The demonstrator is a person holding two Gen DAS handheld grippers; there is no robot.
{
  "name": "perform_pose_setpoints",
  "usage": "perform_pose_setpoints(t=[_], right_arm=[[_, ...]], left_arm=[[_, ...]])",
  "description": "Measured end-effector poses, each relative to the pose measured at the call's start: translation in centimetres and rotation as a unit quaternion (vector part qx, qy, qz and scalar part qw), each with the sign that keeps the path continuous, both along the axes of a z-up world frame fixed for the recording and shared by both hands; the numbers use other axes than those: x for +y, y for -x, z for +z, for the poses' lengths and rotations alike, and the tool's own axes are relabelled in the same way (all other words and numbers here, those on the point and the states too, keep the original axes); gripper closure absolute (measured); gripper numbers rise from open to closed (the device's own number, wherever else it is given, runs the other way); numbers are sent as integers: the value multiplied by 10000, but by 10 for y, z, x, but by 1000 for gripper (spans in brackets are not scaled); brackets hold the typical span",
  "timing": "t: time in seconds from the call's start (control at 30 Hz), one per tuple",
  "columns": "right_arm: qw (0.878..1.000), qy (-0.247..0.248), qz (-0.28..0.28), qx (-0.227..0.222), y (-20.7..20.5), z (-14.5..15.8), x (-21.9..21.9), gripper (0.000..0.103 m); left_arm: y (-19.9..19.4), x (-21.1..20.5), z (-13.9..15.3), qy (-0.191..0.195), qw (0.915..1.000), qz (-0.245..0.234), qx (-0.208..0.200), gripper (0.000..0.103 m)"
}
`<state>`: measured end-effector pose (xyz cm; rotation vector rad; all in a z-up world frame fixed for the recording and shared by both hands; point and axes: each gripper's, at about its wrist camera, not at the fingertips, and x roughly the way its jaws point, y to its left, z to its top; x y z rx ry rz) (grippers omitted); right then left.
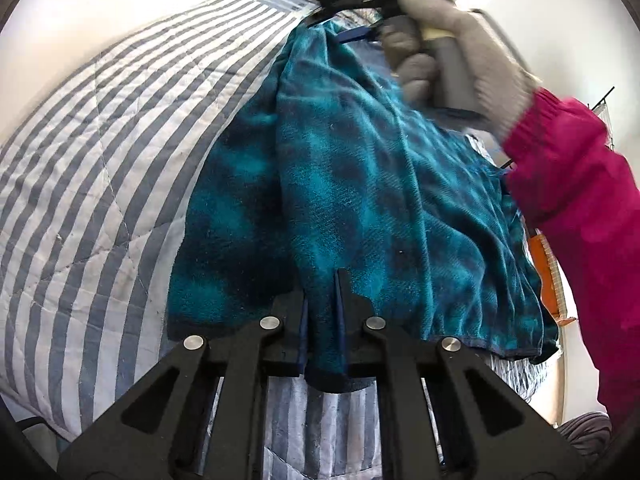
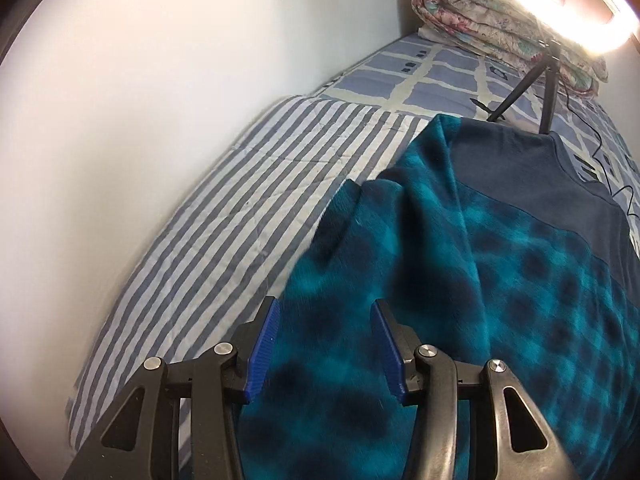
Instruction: Fold large clothes
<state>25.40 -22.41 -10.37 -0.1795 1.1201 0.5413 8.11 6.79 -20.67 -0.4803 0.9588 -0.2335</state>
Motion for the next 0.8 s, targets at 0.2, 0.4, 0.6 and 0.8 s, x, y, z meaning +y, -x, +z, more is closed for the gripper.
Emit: perform_pose_setpoints(t=[0.2,0.4,0.6,0.8], right_arm=[[9998,9,-76,166,-10,-14,7,102],[9993,-283,-253,-68,-16,10,0,102],[9987,-405,-318,1,-26,4,16,102],[9990,-379,-245,16,-18,3,20,102]], left_arm=[[9,11,17,236,9995,115,-152,95],[12,24,31,247,9991,262,-225,96],[10,39,30,782,9967,182,-102,96],[18,19,32,680,9977,-29,-22,97]])
